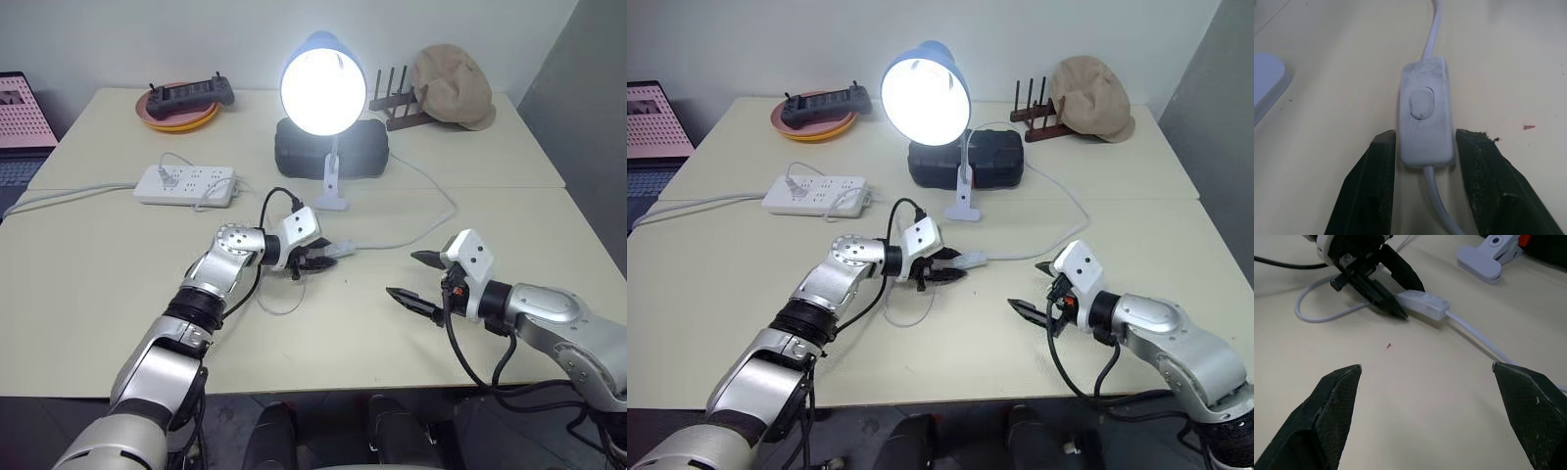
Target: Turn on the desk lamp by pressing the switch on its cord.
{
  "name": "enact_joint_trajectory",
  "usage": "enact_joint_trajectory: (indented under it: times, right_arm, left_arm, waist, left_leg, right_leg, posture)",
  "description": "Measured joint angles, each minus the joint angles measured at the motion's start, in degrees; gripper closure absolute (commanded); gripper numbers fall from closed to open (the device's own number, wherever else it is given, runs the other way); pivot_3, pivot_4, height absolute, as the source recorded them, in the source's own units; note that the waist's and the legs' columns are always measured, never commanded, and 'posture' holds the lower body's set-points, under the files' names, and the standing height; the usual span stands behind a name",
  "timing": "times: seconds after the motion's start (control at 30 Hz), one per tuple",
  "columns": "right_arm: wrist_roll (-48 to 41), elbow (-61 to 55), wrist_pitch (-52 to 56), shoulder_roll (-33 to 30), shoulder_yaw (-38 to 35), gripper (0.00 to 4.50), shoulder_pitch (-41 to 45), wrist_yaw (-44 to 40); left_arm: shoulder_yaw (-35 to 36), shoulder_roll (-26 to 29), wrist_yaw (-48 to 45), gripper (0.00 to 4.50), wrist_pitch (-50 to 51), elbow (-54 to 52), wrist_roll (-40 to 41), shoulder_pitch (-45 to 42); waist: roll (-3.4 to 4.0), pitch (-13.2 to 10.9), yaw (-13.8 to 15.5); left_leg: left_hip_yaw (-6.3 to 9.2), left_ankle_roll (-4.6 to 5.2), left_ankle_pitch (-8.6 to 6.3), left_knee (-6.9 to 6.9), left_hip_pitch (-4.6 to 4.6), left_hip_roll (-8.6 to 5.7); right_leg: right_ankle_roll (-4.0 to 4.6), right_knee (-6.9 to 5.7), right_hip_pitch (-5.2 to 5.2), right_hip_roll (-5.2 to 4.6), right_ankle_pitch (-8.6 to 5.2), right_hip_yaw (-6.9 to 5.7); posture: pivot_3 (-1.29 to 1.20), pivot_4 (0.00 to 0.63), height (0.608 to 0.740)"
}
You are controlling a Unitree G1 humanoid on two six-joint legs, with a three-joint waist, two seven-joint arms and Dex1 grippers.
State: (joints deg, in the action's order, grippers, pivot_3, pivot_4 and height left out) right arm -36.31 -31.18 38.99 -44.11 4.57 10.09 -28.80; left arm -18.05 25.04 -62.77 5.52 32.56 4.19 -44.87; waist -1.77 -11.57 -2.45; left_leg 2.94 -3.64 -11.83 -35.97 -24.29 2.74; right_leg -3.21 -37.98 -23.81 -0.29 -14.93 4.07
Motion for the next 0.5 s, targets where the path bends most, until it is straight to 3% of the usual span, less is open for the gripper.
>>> enact_joint_trajectory:
  times: [0.13, 0.2, 0.27, 0.4, 0.5]
  right_arm:
    - [1.2, 1.7, -1.1, 0.3, -1.3, 0.0, -0.3, -2.1]
    - [1.4, 3.2, -1.6, 0.2, -2.4, 0.0, -0.5, -3.8]
    - [1.4, 4.2, -1.6, 0.0, -3.6, 0.0, -0.3, -5.1]
    - [0.8, 5.1, -0.9, -2.6, -6.7, 0.0, 0.7, -8.7]
    - [-0.3, 6.1, 0.0, -4.4, -8.7, 0.0, 2.3, -11.5]
  left_arm:
    - [2.0, 3.9, -3.6, 0.86, 2.3, -4.3, 1.8, 0.9]
    - [5.7, 8.4, -4.5, 0.28, 6.2, -10.6, 4.2, 3.1]
    - [9.3, 12.5, -4.9, 0.03, 9.3, -15.8, 6.1, 5.2]
    - [18.5, 24.3, -5.4, 0.03, 17.1, -28.3, 9.9, 16.2]
    - [24.6, 28.1, -4.2, 0.03, 22.4, -35.8, 12.6, 22.5]
  waist:
    - [0.0, 0.0, -0.2]
    - [0.01, 0.0, -0.4]
    - [0.01, 0.0, -0.5]
    - [0.05, 0.0, -0.9]
    - [0.04, 0.0, 0.0]
  left_leg:
    - [0.0, 0.0, 0.0, -0.01, 0.02, 0.01]
    - [0.01, 0.0, 0.0, 0.0, 0.04, 0.03]
    - [0.01, 0.0, 0.0, -0.01, 0.06, 0.04]
    - [-0.03, 0.0, 0.0, 0.04, 0.16, 0.07]
    - [0.0, -0.01, 0.0, -0.02, 0.18, 0.05]
  right_leg:
    - [0.0, -0.05, -0.01, 0.0, 0.0, 0.01]
    - [0.0, -0.08, -0.01, 0.0, 0.0, 0.0]
    - [0.01, -0.11, -0.01, 0.0, 0.0, 0.0]
    - [0.03, -0.11, 0.03, -0.01, -0.02, 0.01]
    - [0.04, -0.11, 0.09, -0.06, -0.02, -0.06]
  posture:
    - [0.0, 0.15, 0.74]
    - [0.0, 0.15, 0.74]
    - [0.0, 0.15, 0.74]
    - [0.0, 0.15, 0.74]
    - [0.0, 0.15, 0.74]
